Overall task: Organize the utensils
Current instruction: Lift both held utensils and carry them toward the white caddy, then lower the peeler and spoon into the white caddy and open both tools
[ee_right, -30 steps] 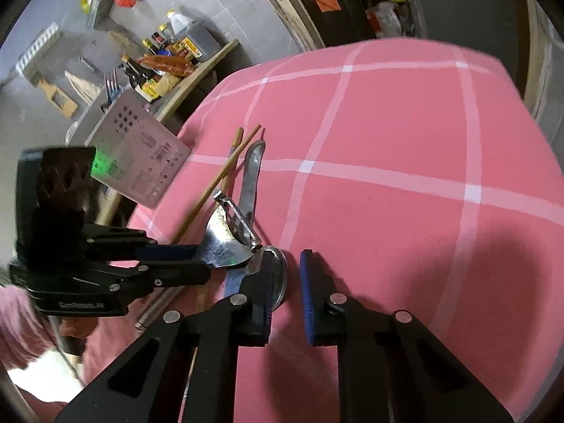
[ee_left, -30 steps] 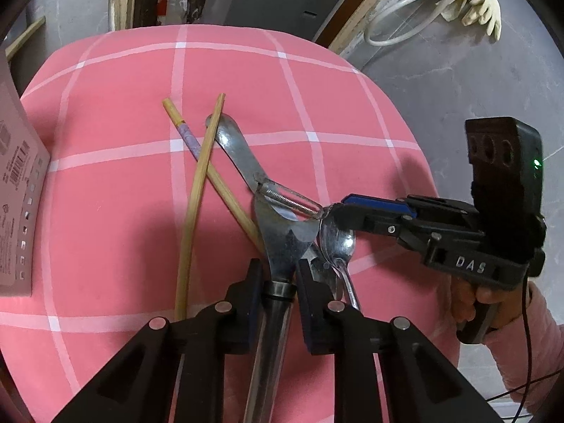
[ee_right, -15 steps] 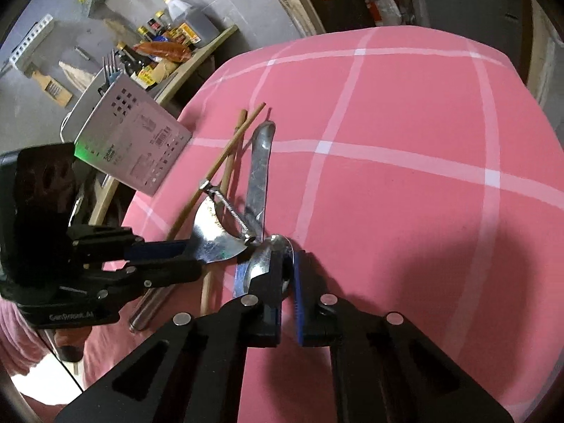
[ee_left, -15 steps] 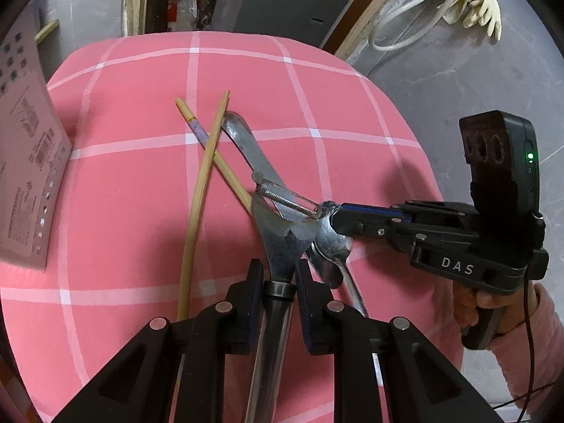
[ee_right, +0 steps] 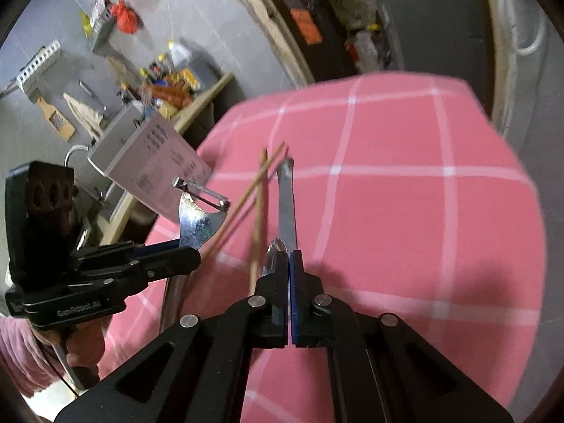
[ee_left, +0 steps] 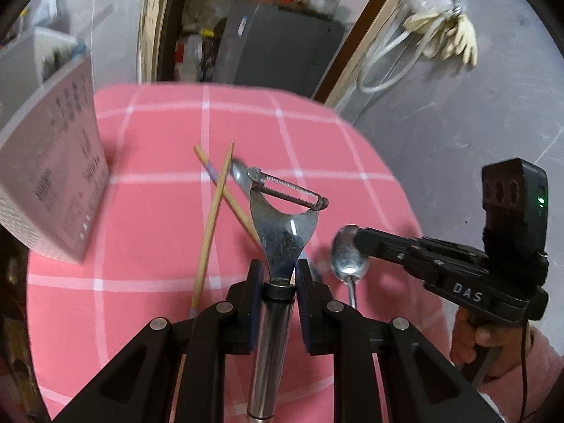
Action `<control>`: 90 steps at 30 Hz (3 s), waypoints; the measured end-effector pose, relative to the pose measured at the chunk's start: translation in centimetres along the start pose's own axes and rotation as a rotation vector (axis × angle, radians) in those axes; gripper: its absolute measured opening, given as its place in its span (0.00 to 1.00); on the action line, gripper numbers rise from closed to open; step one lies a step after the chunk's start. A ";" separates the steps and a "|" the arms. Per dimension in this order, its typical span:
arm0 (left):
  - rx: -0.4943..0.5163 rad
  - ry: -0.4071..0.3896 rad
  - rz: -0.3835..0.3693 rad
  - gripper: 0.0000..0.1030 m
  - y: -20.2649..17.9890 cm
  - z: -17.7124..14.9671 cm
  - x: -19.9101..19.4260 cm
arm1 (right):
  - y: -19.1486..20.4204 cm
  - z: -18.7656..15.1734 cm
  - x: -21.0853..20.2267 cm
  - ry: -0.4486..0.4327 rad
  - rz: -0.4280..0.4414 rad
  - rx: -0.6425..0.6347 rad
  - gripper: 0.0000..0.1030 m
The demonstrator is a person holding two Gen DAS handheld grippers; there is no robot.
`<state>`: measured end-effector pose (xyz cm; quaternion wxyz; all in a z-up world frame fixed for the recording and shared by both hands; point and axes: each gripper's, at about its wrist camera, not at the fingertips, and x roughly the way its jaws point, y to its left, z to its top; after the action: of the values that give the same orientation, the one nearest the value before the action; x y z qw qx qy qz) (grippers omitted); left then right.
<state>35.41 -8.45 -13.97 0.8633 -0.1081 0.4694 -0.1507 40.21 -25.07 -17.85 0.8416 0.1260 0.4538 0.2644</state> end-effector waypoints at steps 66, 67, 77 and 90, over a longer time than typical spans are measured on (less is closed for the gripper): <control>-0.037 -0.351 0.184 0.17 14.1 7.6 -13.5 | 22.3 10.7 2.0 -0.526 -0.027 -0.504 0.02; -0.037 -0.346 0.183 0.17 14.1 7.6 -13.5 | 22.3 10.7 2.1 -0.522 -0.023 -0.500 0.02; -0.042 -0.310 0.170 0.20 14.3 7.6 -13.7 | 21.2 10.0 2.0 -0.483 0.016 -0.450 0.03; -0.077 -0.156 0.168 0.48 14.3 6.5 -11.8 | 19.8 9.8 -0.3 -0.508 0.026 -0.387 0.17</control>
<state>37.06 9.41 -6.03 0.9020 -0.1130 0.4136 -0.0507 41.61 -8.56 -3.24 0.9328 0.0315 0.1689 0.3168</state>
